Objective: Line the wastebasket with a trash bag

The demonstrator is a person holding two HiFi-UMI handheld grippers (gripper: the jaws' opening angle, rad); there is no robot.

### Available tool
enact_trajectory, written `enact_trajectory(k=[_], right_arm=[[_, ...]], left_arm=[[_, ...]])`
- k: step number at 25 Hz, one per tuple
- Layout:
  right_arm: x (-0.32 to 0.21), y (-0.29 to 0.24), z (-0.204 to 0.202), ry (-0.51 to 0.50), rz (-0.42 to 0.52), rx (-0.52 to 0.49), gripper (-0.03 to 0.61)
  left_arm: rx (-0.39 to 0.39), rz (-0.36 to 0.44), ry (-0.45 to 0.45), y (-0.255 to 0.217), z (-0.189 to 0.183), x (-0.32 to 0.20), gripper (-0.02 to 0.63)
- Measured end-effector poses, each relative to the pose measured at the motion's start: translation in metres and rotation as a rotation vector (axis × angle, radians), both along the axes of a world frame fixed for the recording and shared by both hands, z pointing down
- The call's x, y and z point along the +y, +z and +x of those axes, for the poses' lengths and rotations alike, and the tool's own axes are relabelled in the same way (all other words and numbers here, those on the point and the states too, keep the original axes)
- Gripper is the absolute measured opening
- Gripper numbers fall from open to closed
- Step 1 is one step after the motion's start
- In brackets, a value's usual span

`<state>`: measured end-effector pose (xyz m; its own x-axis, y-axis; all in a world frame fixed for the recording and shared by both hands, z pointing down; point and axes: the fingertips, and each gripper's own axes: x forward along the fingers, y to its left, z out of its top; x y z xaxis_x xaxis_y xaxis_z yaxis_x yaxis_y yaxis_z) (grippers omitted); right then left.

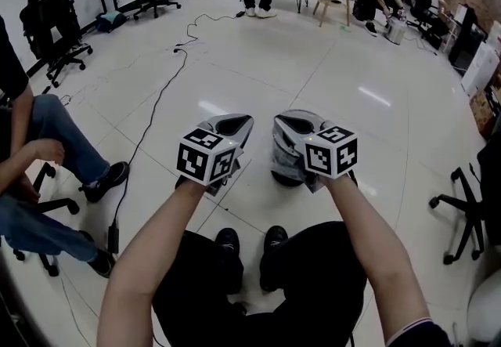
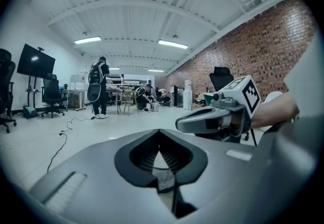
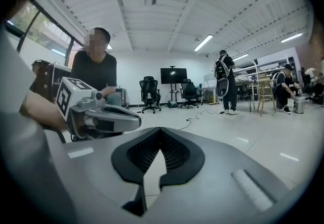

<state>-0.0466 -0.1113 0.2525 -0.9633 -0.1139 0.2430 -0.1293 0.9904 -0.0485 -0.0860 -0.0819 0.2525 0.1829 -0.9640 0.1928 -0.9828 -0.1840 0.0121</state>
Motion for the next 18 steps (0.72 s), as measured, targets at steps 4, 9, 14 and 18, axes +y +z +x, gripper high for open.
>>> enact_trajectory(k=[4, 9, 14, 18], right_arm=[[0.013, -0.001, -0.001, -0.023, 0.022, -0.029, 0.002], [0.019, 0.002, 0.002, -0.032, 0.040, -0.040, 0.000], [0.016, 0.002, 0.006, -0.023, 0.032, -0.049, 0.000], [0.018, 0.000, 0.008, -0.027, 0.047, -0.050, 0.000]], left_arm=[[0.046, 0.014, -0.018, 0.004, -0.001, 0.000, 0.012], [0.056, 0.051, -0.003, -0.001, 0.009, -0.001, 0.012], [0.049, 0.056, 0.011, -0.002, 0.015, 0.002, 0.012], [0.043, 0.046, 0.010, 0.001, 0.014, 0.003, 0.011]])
